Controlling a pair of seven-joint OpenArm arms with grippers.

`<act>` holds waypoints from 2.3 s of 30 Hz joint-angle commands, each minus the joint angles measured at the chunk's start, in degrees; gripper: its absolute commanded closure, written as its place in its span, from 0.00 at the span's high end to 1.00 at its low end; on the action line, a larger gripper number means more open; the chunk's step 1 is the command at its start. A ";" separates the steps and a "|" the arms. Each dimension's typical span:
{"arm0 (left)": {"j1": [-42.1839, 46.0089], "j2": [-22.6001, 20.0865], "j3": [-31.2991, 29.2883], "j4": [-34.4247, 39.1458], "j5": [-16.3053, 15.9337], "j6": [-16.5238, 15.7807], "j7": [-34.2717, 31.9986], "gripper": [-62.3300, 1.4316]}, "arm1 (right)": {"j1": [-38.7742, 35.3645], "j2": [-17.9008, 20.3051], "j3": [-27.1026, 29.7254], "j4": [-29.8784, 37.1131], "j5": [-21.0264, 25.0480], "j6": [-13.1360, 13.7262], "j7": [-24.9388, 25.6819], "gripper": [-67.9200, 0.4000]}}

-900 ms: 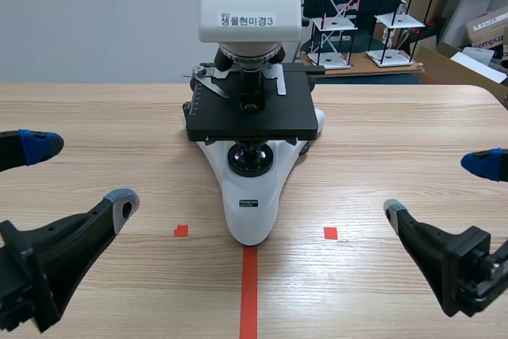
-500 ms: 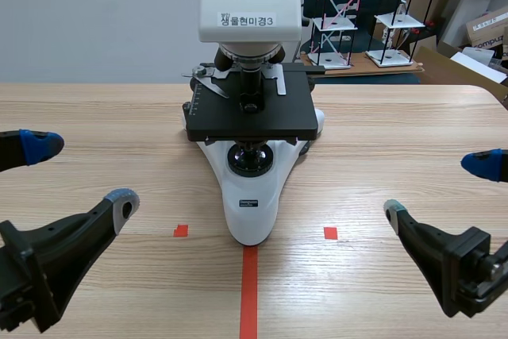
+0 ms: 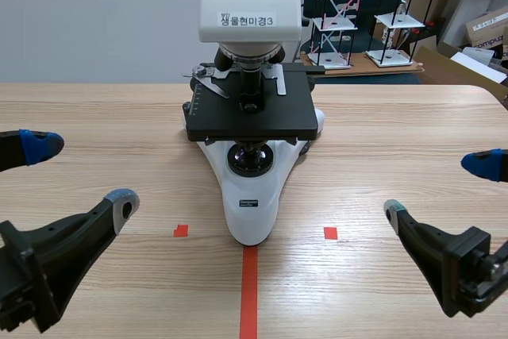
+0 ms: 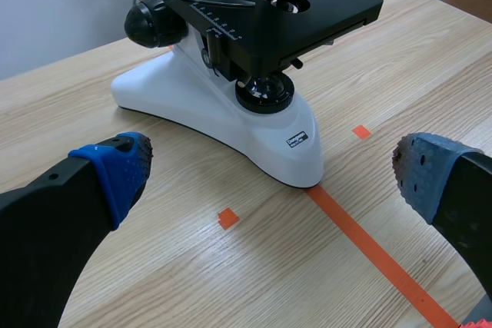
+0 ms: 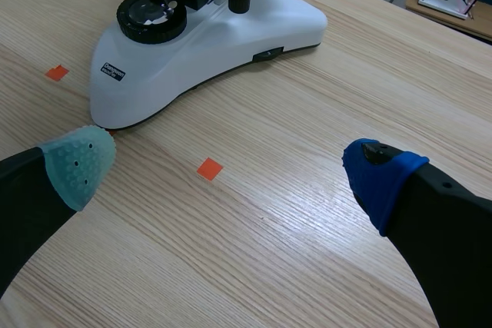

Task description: Point at the coarse focus knob

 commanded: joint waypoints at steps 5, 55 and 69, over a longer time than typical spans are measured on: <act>-0.15 -0.15 0.28 0.72 -0.33 -0.11 -0.66 1.00 | 0.52 -0.02 0.13 0.70 0.17 -0.22 0.87 1.00; -0.15 -0.15 0.28 0.72 -0.33 -0.09 -0.63 1.00 | 62.40 -0.76 -18.12 -15.54 15.04 -5.77 -28.30 0.01; -0.15 -0.13 0.28 0.72 -0.35 -0.76 -0.83 1.00 | 77.15 -7.50 -21.86 -34.42 18.86 -0.59 -40.13 0.01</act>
